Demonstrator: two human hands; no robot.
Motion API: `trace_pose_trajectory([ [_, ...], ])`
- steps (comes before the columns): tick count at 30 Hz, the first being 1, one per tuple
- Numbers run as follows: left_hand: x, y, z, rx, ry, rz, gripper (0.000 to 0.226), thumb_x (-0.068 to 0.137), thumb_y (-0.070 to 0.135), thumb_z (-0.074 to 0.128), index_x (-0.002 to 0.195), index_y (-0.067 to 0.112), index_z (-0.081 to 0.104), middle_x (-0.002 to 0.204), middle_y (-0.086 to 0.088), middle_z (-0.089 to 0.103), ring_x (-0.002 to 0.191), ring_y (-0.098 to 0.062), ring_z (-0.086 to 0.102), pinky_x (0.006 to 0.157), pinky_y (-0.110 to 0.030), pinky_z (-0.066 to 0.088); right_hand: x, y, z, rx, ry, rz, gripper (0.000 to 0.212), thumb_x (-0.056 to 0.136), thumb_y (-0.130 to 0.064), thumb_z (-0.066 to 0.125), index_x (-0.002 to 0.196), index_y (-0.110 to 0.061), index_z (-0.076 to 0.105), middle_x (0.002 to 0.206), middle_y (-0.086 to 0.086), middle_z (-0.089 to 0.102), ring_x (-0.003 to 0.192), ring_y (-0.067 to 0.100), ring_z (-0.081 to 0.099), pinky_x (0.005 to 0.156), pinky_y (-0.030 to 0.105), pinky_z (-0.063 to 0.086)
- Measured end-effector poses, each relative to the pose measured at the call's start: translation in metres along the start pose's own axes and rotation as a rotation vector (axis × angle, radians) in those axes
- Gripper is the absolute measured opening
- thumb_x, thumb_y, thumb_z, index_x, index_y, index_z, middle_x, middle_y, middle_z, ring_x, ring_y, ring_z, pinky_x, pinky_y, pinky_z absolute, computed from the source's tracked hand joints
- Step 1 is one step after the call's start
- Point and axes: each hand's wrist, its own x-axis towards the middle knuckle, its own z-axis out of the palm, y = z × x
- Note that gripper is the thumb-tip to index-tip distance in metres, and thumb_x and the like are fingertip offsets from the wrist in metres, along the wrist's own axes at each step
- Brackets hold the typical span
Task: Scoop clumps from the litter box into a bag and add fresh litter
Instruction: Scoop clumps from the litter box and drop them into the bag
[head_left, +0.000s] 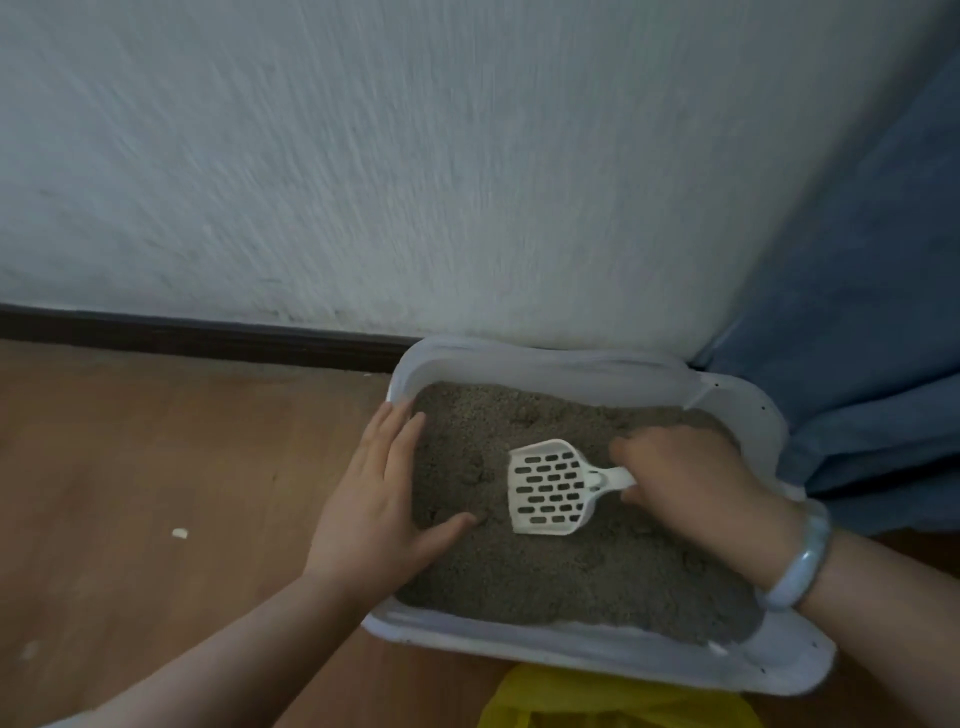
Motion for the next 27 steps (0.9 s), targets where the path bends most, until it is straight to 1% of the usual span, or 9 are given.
trace_pose_trajectory([
  [4, 0.000, 0.002, 0.002, 0.034, 0.016, -0.002, 0.099, 0.072, 0.075, 0.046, 0.146, 0.012, 0.023, 0.156, -0.002, 0.018, 0.146, -0.016, 0.010, 0.112, -0.033, 0.019, 0.009, -0.005, 0.004, 0.029, -0.026, 0.027, 0.014, 0.089, -0.024, 0.056, 0.101, -0.018, 0.059, 0.107, 0.005, 0.062, 0.097, 0.026, 0.061, 0.065, 0.029, 0.038],
  [7, -0.001, 0.003, 0.002, 0.026, 0.027, -0.008, 0.098, 0.073, 0.074, 0.047, 0.145, 0.013, 0.023, 0.156, -0.002, 0.021, 0.145, -0.018, 0.013, 0.111, -0.035, 0.024, 0.020, -0.017, 0.005, 0.048, -0.009, 0.015, 0.017, 0.088, -0.022, 0.057, 0.104, -0.017, 0.060, 0.108, 0.007, 0.063, 0.098, 0.028, 0.061, 0.066, 0.031, 0.039],
  [9, 0.000, 0.002, 0.002, 0.023, 0.047, -0.002, 0.098, 0.072, 0.073, 0.050, 0.145, 0.013, 0.024, 0.155, -0.003, 0.023, 0.145, -0.019, 0.016, 0.111, -0.035, 0.026, 0.029, -0.030, 0.009, 0.092, 0.012, -0.004, 0.021, 0.087, -0.026, 0.059, 0.106, -0.017, 0.060, 0.109, 0.007, 0.063, 0.101, 0.029, 0.061, 0.069, 0.032, 0.042],
  [12, -0.002, 0.003, 0.001, 0.014, 0.063, -0.007, 0.097, 0.071, 0.069, 0.055, 0.144, 0.014, 0.023, 0.154, -0.002, 0.023, 0.144, -0.017, 0.017, 0.110, -0.032, 0.026, 0.041, -0.049, 0.019, 0.242, 0.015, -0.017, 0.026, 0.085, -0.033, 0.062, 0.108, -0.020, 0.060, 0.111, 0.008, 0.062, 0.104, 0.029, 0.060, 0.076, 0.032, 0.045],
  [15, -0.002, 0.002, 0.000, 0.006, 0.066, -0.013, 0.096, 0.071, 0.067, 0.057, 0.145, 0.017, 0.021, 0.155, 0.001, 0.021, 0.144, -0.014, 0.015, 0.109, -0.029, 0.024, 0.049, -0.054, 0.037, 0.424, 0.017, -0.030, 0.022, 0.083, -0.037, 0.064, 0.100, -0.023, 0.061, 0.103, 0.005, 0.065, 0.096, 0.027, 0.060, 0.075, 0.032, 0.045],
  [18, -0.002, 0.001, -0.001, -0.001, 0.077, -0.014, 0.096, 0.071, 0.068, 0.057, 0.144, 0.017, 0.022, 0.155, 0.002, 0.022, 0.144, -0.013, 0.016, 0.109, -0.028, 0.024, 0.048, -0.050, 0.055, 0.598, 0.017, -0.049, 0.020, 0.081, -0.039, 0.067, 0.097, -0.028, 0.063, 0.095, -0.001, 0.067, 0.088, 0.019, 0.061, 0.074, 0.030, 0.047],
  [23, -0.003, 0.002, -0.002, -0.043, 0.092, -0.028, 0.097, 0.070, 0.071, 0.055, 0.145, 0.018, 0.023, 0.155, 0.005, 0.021, 0.143, -0.008, 0.016, 0.108, -0.023, 0.024, 0.035, -0.049, 0.074, 0.746, 0.069, -0.073, 0.020, 0.083, -0.040, 0.065, 0.101, -0.031, 0.065, 0.088, -0.009, 0.066, 0.077, 0.009, 0.058, 0.068, 0.027, 0.044],
  [27, -0.004, 0.002, -0.002, -0.050, 0.106, -0.052, 0.095, 0.071, 0.072, 0.054, 0.145, 0.020, 0.024, 0.155, 0.006, 0.022, 0.141, -0.006, 0.021, 0.105, -0.022, 0.027, 0.019, -0.034, 0.080, 0.905, 0.102, -0.034, 0.016, 0.081, -0.035, 0.069, 0.097, -0.035, 0.066, 0.084, -0.015, 0.066, 0.073, 0.003, 0.059, 0.068, 0.031, 0.051],
])
